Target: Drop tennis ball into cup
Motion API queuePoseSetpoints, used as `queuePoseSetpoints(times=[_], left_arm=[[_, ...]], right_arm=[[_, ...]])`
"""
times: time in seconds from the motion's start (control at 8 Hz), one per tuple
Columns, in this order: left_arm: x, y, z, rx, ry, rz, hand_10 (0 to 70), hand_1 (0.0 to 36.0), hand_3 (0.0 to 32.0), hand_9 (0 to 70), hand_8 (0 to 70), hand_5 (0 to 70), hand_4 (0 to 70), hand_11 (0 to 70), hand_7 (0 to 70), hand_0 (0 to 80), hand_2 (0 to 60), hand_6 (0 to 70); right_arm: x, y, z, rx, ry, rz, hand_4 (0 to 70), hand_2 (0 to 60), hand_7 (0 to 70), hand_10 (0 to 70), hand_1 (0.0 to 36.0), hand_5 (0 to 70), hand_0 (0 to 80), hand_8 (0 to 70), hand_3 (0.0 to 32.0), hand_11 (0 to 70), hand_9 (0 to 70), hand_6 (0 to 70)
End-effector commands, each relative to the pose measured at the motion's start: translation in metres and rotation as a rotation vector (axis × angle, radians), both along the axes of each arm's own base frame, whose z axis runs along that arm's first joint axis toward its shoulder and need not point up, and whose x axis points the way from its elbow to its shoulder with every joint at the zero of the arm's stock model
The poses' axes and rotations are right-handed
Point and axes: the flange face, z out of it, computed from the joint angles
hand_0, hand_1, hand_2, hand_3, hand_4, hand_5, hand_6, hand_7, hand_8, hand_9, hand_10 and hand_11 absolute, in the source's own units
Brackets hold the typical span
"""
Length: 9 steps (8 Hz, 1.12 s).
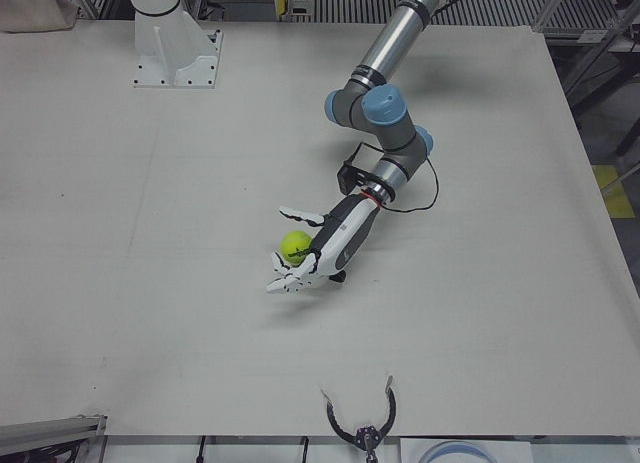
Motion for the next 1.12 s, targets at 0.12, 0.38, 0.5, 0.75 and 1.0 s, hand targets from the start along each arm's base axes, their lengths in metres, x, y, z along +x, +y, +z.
queuePoseSetpoints(times=[0.12,0.38,0.5,0.75,1.0], left_arm=[[-0.026,-0.004,0.014,-0.008,-0.001,-0.037,10.6,27.1,0.0,18.3,16.2,15.8,9.9,18.3,25.9,68.6,3.2,39.9],[-0.081,-0.015,0.021,-0.043,0.061,-0.085,9.0,28.4,0.0,16.8,13.3,14.2,10.0,16.0,26.7,71.4,2.5,31.3],[-0.130,-0.011,0.039,-0.060,0.073,-0.129,8.6,29.0,0.0,16.4,13.6,14.7,10.2,15.5,26.1,74.4,2.4,33.2],[-0.226,0.000,0.062,-0.066,0.056,-0.191,7.5,30.5,0.0,15.0,12.8,15.0,11.2,14.1,24.2,80.0,2.5,32.6],[-0.308,0.016,0.071,-0.046,0.046,-0.273,7.7,31.1,0.0,14.4,14.9,17.3,11.0,14.5,20.6,80.0,2.9,42.9]], right_arm=[[0.000,0.000,0.000,0.000,0.001,0.000,0.0,0.0,0.0,0.0,0.0,0.0,0.0,0.0,0.0,0.0,0.0,0.0],[0.000,0.000,0.000,0.000,0.001,0.000,0.0,0.0,0.0,0.0,0.0,0.0,0.0,0.0,0.0,0.0,0.0,0.0],[0.000,0.000,0.000,0.000,0.001,0.000,0.0,0.0,0.0,0.0,0.0,0.0,0.0,0.0,0.0,0.0,0.0,0.0],[0.000,0.000,-0.001,0.000,0.001,0.000,0.0,0.0,0.0,0.0,0.0,0.0,0.0,0.0,0.0,0.0,0.0,0.0],[0.000,0.000,0.000,-0.001,0.001,0.000,0.0,0.0,0.0,0.0,0.0,0.0,0.0,0.0,0.0,0.0,0.0,0.0]])
